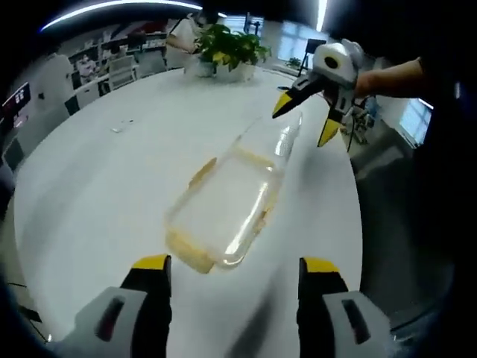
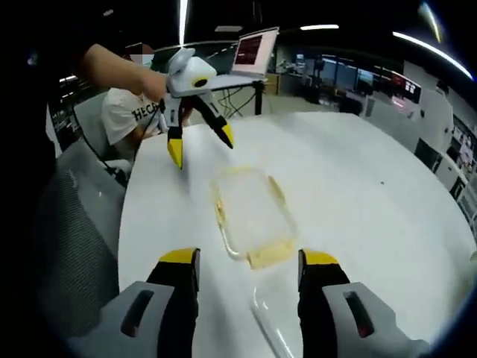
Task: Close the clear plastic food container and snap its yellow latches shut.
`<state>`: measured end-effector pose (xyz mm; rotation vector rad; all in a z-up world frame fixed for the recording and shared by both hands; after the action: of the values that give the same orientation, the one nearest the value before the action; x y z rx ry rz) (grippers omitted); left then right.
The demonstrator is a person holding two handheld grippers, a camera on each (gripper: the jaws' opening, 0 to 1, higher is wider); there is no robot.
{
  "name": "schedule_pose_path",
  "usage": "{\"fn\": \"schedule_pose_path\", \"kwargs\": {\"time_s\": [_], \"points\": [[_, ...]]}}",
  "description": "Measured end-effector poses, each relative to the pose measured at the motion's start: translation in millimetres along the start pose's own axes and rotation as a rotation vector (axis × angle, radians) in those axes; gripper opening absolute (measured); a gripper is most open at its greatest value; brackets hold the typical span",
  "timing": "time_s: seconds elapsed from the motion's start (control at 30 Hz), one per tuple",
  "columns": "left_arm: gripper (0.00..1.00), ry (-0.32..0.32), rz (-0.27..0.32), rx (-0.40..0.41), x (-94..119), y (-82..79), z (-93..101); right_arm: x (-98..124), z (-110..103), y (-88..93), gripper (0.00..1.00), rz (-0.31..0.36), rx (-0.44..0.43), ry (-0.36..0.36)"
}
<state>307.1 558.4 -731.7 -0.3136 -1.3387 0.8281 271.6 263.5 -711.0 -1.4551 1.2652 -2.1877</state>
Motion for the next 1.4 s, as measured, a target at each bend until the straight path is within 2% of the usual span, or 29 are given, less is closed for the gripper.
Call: {"fn": "schedule_pose_path", "kwargs": {"time_s": [0.2, 0.5, 0.6, 0.67, 1.0, 1.3, 1.4], "points": [[0.62, 0.009, -0.036, -0.038, -4.3, -3.4, -12.5, -8.8, 6.5, -2.6, 0.51, -0.023, 0.007, -0.019], [0.58, 0.028, -0.12, -0.12, -7.3, -7.3, -26.6, -25.6, 11.7, -6.9, 0.49, -0.073, 0.056, -0.057], [0.57, 0.04, -0.173, -0.169, -10.2, -7.5, -30.2, -35.1, 13.0, -7.6, 0.49, -0.101, 0.108, -0.075], [0.55, 0.047, -0.187, -0.183, -12.4, -8.5, -32.3, -40.8, 13.3, -7.7, 0.48, -0.129, 0.134, -0.094], [0.54, 0.066, -0.215, -0.242, -19.0, -15.5, -45.1, -59.3, 18.1, -9.0, 0.45, -0.225, 0.2, -0.119], [0.49, 0.092, -0.279, -0.287, -25.0, -16.6, -51.1, -72.4, 17.6, -3.5, 0.43, -0.297, 0.275, -0.147], [0.49, 0.098, -0.303, -0.309, -29.6, -17.1, -50.6, -76.8, 16.4, -0.5, 0.41, -0.341, 0.312, -0.168]]}}
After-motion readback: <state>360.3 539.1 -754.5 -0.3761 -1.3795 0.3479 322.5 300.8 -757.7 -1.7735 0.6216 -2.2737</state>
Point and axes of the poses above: the point that each gripper's makers call its tool centre point, and the gripper's own axes: x roughly backward along the fingers, z roughly to its right, y roughly out of its underside, the point moved 9 cm from there along x, roughly backward along the fingers, and after that the axes turned 11 degrees about y, right-handed, at the moved point
